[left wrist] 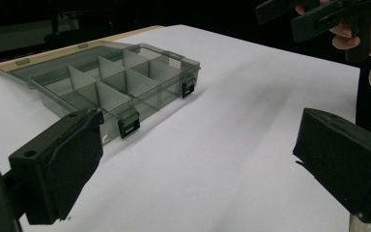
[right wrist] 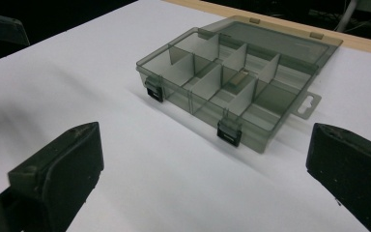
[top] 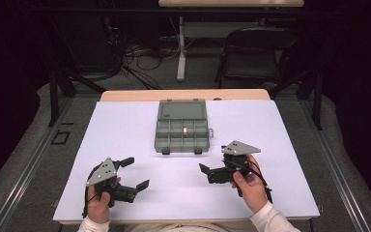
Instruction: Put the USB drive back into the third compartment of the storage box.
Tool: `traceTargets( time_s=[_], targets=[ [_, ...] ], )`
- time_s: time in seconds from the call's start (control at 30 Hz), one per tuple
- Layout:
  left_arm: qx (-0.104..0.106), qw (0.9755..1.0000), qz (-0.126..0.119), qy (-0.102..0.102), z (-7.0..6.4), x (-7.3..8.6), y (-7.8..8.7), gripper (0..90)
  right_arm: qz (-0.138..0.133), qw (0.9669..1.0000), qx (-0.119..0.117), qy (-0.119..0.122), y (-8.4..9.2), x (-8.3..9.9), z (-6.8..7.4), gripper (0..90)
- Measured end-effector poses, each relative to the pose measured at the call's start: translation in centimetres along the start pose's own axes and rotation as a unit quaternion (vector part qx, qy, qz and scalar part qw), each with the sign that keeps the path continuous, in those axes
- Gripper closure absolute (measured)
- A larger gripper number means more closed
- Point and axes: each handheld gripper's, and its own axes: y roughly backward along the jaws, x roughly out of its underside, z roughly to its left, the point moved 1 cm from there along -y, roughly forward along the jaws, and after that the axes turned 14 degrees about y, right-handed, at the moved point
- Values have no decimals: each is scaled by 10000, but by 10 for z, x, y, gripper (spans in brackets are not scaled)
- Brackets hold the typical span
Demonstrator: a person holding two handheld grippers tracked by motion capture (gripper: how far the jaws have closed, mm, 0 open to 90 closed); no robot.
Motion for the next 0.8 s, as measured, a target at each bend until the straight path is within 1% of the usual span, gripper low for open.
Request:
traceTargets(
  time_s=[0.1,0.23,0.3,0.33,0.37,0.4,0.43,0.47,0.5,0.57,0.63,0.7,0.77,0.8],
  targets=[
    [-25,10000,3,5,0,0,0,32,-28,9999,-3,-147,6,8,-2,0],
    [-23,10000,-17,39,1,0,1,32,-37,9996,24,-277,16,22,-5,0],
    [-18,10000,-19,45,1,0,1,32,-41,9997,59,-245,20,29,-6,0],
    [-18,10000,-19,45,1,0,1,32,-41,9997,59,-245,20,29,-6,0],
    [-18,10000,-13,44,1,0,1,32,-55,9997,109,-222,22,33,-6,0],
    [-11,10000,0,36,1,0,2,32,-41,9995,201,-251,25,44,-7,0],
    [-15,10000,-2,49,2,0,2,32,-42,9994,207,-283,25,48,-7,0],
    [-15,10000,-2,49,2,0,2,32,-42,9994,207,-283,25,48,-7,0],
    [-7,10000,-21,67,3,0,2,32,-51,9993,234,-290,26,52,-7,0],
    [-7,10000,-43,74,4,0,2,32,-21,9991,341,-255,30,57,-10,0],
    [-25,10000,-23,89,4,0,2,33,-78,9986,384,-349,32,62,-14,0],
    [-17,10000,-8,86,5,0,2,33,-54,9983,389,-436,33,64,-17,0],
    [-36,9999,-10,94,5,0,1,33,-37,9981,420,-440,32,66,-20,0],
    [-36,9999,-10,94,5,0,1,33,15,9981,455,-405,32,68,-21,0]
  ],
)
